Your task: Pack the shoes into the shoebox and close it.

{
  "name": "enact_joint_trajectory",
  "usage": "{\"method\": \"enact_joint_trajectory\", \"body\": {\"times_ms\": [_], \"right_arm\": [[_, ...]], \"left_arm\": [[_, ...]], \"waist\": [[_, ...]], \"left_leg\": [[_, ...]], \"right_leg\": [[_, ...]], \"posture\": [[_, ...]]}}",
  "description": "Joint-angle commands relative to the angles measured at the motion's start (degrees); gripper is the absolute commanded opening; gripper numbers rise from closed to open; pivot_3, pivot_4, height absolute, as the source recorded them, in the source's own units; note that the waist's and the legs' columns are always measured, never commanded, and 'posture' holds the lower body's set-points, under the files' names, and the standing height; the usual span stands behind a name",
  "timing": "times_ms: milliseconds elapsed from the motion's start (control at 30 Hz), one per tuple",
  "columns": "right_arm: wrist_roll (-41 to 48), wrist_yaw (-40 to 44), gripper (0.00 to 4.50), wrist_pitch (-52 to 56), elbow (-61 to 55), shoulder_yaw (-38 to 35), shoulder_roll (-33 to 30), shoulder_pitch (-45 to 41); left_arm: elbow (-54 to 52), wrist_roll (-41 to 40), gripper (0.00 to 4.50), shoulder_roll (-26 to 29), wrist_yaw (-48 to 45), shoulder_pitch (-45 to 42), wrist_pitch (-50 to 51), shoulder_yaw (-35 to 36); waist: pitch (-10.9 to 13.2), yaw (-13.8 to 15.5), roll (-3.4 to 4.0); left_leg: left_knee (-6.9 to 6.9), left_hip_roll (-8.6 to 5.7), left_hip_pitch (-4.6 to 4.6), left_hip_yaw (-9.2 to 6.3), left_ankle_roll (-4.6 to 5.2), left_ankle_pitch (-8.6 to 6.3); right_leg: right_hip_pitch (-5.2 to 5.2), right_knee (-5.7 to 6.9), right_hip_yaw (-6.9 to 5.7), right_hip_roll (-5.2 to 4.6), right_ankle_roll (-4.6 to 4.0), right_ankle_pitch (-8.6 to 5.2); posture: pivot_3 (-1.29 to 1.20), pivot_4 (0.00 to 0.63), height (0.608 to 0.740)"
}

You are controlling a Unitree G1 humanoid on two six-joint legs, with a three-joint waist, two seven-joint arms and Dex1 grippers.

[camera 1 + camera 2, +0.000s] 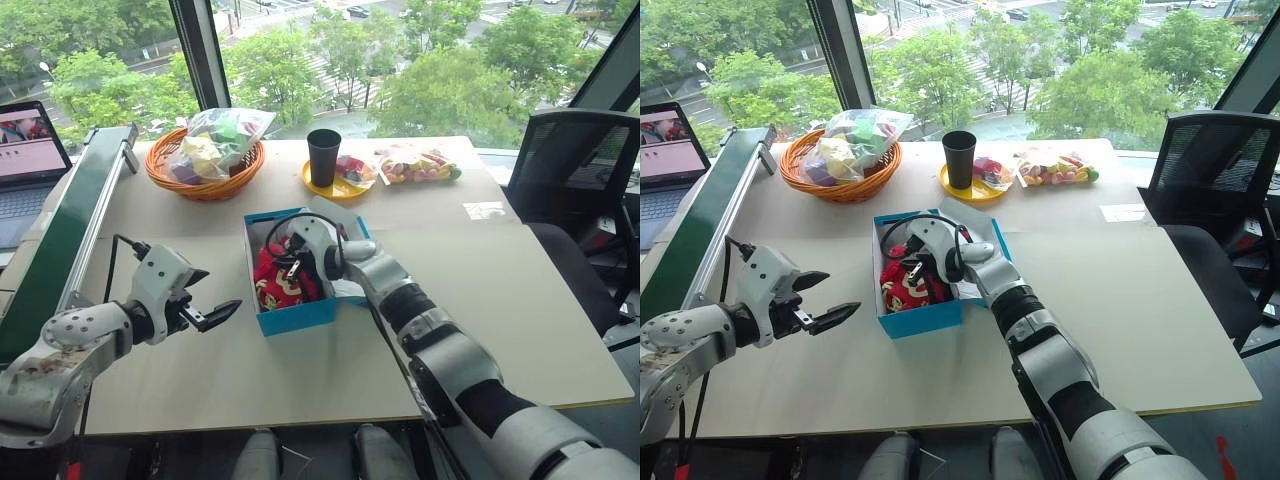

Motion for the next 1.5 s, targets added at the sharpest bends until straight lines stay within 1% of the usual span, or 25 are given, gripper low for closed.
{"method": "enact_joint_trajectory", "body": {"times_ms": [33, 100, 200, 267, 300, 333, 400, 433, 467, 533, 600, 633, 667, 700, 733, 800, 833, 900, 967, 1067, 1167, 1233, 1400, 1500], "right_arm": [[-1.52, -2.43, 0.04, -3.4, 2.79, -1.23, 0.33, -0.68], [0.53, -0.95, 0.04, -0.09, -1.51, -3.51, -1.24, -1.16], [3.8, 2.05, 0.04, 8.31, -11.33, -5.86, -3.68, -0.3], [14.75, 6.0, 0.04, 29.42, -35.51, -11.01, -11.15, 2.97], [19.29, 7.39, 0.04, 37.24, -44.83, -13.04, -14.62, 4.64], [22.72, 8.68, 0.04, 42.21, -51.96, -14.57, -17.99, 6.31], [25.84, 8.5, 0.04, 46.31, -58.49, -16.32, -21.43, 8.5], [27.55, 8.09, 0.04, 49.63, -61.43, -18.88, -24.58, 10.52], [29.2, 8.73, 0.04, 53.46, -65.42, -20.85, -29.13, 14.48], [31.82, 8.78, 0.04, 58.24, -70.5, -22.94, -34.24, 19.15], [35.79, 12.4, 0.04, 61.53, -79.76, -23.05, -41.91, 31.39], [38.3, 12.78, 0.04, 63.97, -83.01, -24.97, -43.05, 37.09], [39.98, 12.18, 0.04, 65.56, -85.25, -26.46, -43.36, 41.54], [40.79, 11.17, 0.04, 65.83, -86.3, -27.34, -43.11, 44.2], [41.09, 9.96, 0.04, 65.14, -86.81, -28.32, -41.91, 47.26], [40.0, 6.21, 0.04, 62.97, -85.82, -29.28, -38.92, 49.8], [40.11, 4.56, 0.04, 62.51, -84.52, -30.11, -37.02, 49.96], [41.28, 2.66, 0.04, 61.4, -81.71, -31.5, -33.03, 50.1], [38.87, 0.56, 0.04, 57.34, -77.75, -29.37, -29.61, 50.82], [36.69, -2.37, 0.04, 52.04, -70.88, -27.84, -24.22, 50.34], [34.47, -2.41, 0.04, 47.92, -66.06, -24.79, -22.09, 50.22], [33.62, -3.01, 0.04, 45.44, -62.45, -24.25, -20.46, 49.1], [31.74, -4.19, 0.04, 39.03, -52.83, -24.54, -16.87, 45.96], [31.88, -3.56, 0.04, 33.69, -45.7, -27.03, -15.29, 45.28]], "left_arm": [[-1.69, -1.03, 4.5, 0.47, -0.8, -1.5, 0.08, -0.47], [-0.75, -1.21, 4.5, 1.02, -2.29, -3.52, -0.12, -2.47], [0.86, -1.11, 4.5, 1.58, -4.44, -5.97, -0.53, -4.38], [5.23, 0.06, 4.5, 2.03, -9.06, -11.1, -2.42, -9.08], [7.21, 0.55, 4.5, 2.01, -10.94, -13.14, -3.32, -10.92], [8.97, 1.08, 4.5, 2.0, -12.5, -14.81, -4.21, -12.48], [11.08, 1.94, 4.5, 2.2, -14.44, -16.17, -5.76, -13.83], [12.8, 2.57, 4.5, 2.06, -16.02, -17.73, -6.78, -15.22], [14.67, 3.34, 4.5, 1.78, -17.88, -19.78, -7.87, -16.92], [17.07, 4.22, 4.5, 1.62, -20.32, -22.1, -9.41, -18.8], [20.24, 5.49, 4.5, 1.09, -23.0, -25.83, -10.96, -21.03], [21.84, 6.09, 4.5, 0.71, -24.54, -28.07, -11.61, -22.21], [23.21, 6.53, 4.5, 0.53, -26.01, -29.84, -12.32, -23.07], [24.18, 6.93, 4.5, 0.42, -27.06, -30.98, -12.95, -23.59], [25.59, 7.66, 4.5, 0.12, -28.0, -32.79, -13.72, -24.24], [28.29, 8.92, 4.5, -0.44, -29.3, -35.69, -15.04, -25.06], [29.35, 9.38, 4.5, -0.76, -29.84, -36.79, -15.43, -25.34], [30.79, 10.02, 4.5, -1.26, -31.0, -38.3, -16.14, -25.68], [31.69, 10.74, 4.5, -1.54, -31.85, -39.3, -16.64, -25.91], [31.94, 11.5, 4.5, -1.7, -32.74, -39.71, -16.96, -25.87], [31.86, 12.8, 4.5, -1.03, -33.85, -39.33, -18.61, -26.15], [32.13, 12.93, 4.5, -1.04, -34.1, -39.63, -18.46, -25.68], [32.53, 13.77, 4.5, -0.83, -34.41, -40.24, -18.5, -25.02], [32.46, 14.75, 4.5, -0.1, -34.56, -39.64, -19.43, -25.33]], "waist": [[0.01, 0.02, 0.01], [0.01, 0.09, 0.02], [0.04, 0.58, 0.04], [0.09, 1.14, 0.1], [0.17, 1.75, 0.2], [0.21, 2.1, 0.28], [0.21, 2.24, 0.27], [0.2, 2.03, 0.26], [0.19, 1.8, 0.25], [0.19, 2.22, 0.23], [0.23, 2.07, 0.3], [0.24, 2.29, 0.3], [0.23, 2.46, 0.29], [0.24, 2.29, 0.28], [0.24, 1.89, 0.28], [0.25, 1.14, 0.26], [0.25, 0.92, 0.26], [0.25, 0.62, 0.26], [0.25, 0.64, 0.26], [0.26, 0.75, 0.23], [0.27, 1.07, 0.24], [0.27, 1.3, 0.24], [0.27, 1.41, 0.24], [0.27, 1.44, 0.24]], "left_leg": [[-0.01, 0.0, 0.13, 0.0, 0.0, 0.0], [-0.06, 0.0, 0.46, 0.0, -0.01, -0.01], [-0.06, 0.0, 0.47, -0.02, -0.01, -0.01], [-0.06, -0.02, 0.31, -0.05, -0.01, -0.01], [-0.02, -0.02, 0.14, -0.12, -0.01, -0.01], [0.02, -0.05, -0.15, -0.2, -0.01, 0.0], [0.08, -0.11, -0.4, -0.26, 0.0, -0.01], [0.07, -0.12, -0.44, -0.25, 0.03, -0.03], [0.04, -0.11, -0.42, -0.24, 0.07, -0.05], [0.03, -0.08, -0.41, -0.2, 0.11, -0.08], [0.11, -0.09, -0.4, -0.13, 0.11, -0.08], [0.09, -0.12, -0.44, -0.02, 0.11, -0.07], [0.12, -0.12, -0.51, -0.04, 0.12, -0.07], [0.12, -0.07, -0.48, -0.04, 0.15, -0.08], [0.15, -0.07, -0.48, -0.01, 0.16, -0.09], [0.22, -0.07, -0.42, 0.13, 0.16, -0.08], [0.27, -0.04, -0.34, 0.14, 0.16, -0.08], [0.26, -0.01, -0.14, 0.19, 0.17, -0.08], [0.19, 0.02, 0.04, 0.21, 0.17, -0.08], [0.16, 0.01, 0.02, 0.2, 0.17, -0.09], [0.17, -0.03, -0.09, 0.2, 0.17, -0.09], [0.19, -0.03, -0.11, 0.2, 0.17, -0.09], [0.21, -0.01, -0.04, 0.2, 0.16, -0.08], [0.18, -0.02, -0.05, 0.2, 0.16, -0.09]], "right_leg": [[0.12, -0.01, 0.0, 0.0, 0.0, 0.0], [0.45, -0.05, -0.01, 0.01, -0.02, -0.04], [0.5, -0.06, -0.05, 0.0, 0.03, -0.11], [0.43, -0.08, -0.08, -0.01, -0.06, -0.07], [0.32, -0.09, -0.13, -0.01, -0.06, -0.07], [0.15, -0.08, -0.19, -0.02, -0.07, -0.07], [-0.13, -0.06, -0.22, -0.06, -0.06, -0.07], [-0.17, -0.05, -0.23, -0.08, -0.06, -0.07], [-0.17, -0.07, -0.23, -0.08, -0.06, -0.07], [-0.15, -0.1, -0.24, -0.04, -0.08, -0.09], [-0.12, -0.12, -0.2, -0.07, -0.08, -0.11], [-0.21, -0.1, -0.1, -0.11, -0.08, -0.11], [-0.21, -0.08, -0.14, -0.1, -0.04, -0.14], [-0.18, -0.08, -0.15, -0.06, -0.05, -0.16], [-0.21, -0.06, -0.1, -0.05, -0.06, -0.16], [-0.19, 0.0, 0.04, -0.05, 0.06, -0.22], [-0.1, -0.01, 0.05, -0.01, 0.28, -0.34], [0.07, -0.02, 0.11, 0.01, 0.35, -0.38], [0.25, -0.08, 0.12, 0.04, 0.39, -0.41], [0.27, -0.1, 0.13, 0.03, 0.39, -0.41], [0.18, -0.09, 0.13, -0.01, 0.37, -0.4], [0.15, -0.07, 0.13, -0.01, 0.36, -0.39], [0.18, -0.02, 0.12, 0.02, 0.38, -0.4], [0.19, -0.05, 0.12, 0.01, 0.37, -0.4]], "posture": [[0.0, 0.15, 0.74], [0.0, 0.15, 0.74], [0.0, 0.15, 0.74], [0.0, 0.15, 0.74], [0.0, 0.15, 0.74], [0.0, 0.15, 0.74], [0.0, 0.15, 0.74], [0.0, 0.15, 0.74], [0.0, 0.15, 0.74], [0.0, 0.15, 0.74], [0.0, 0.15, 0.74], [0.0, 0.15, 0.74], [0.0, 0.15, 0.74], [0.0, 0.15, 0.74], [0.0, 0.15, 0.74], [0.0, 0.15, 0.74], [0.0, 0.15, 0.74], [0.0, 0.15, 0.74], [0.0, 0.15, 0.74], [0.0, 0.15, 0.74], [0.0, 0.15, 0.74], [0.0, 0.15, 0.74], [0.0, 0.15, 0.74], [0.0, 0.15, 0.74]]}}
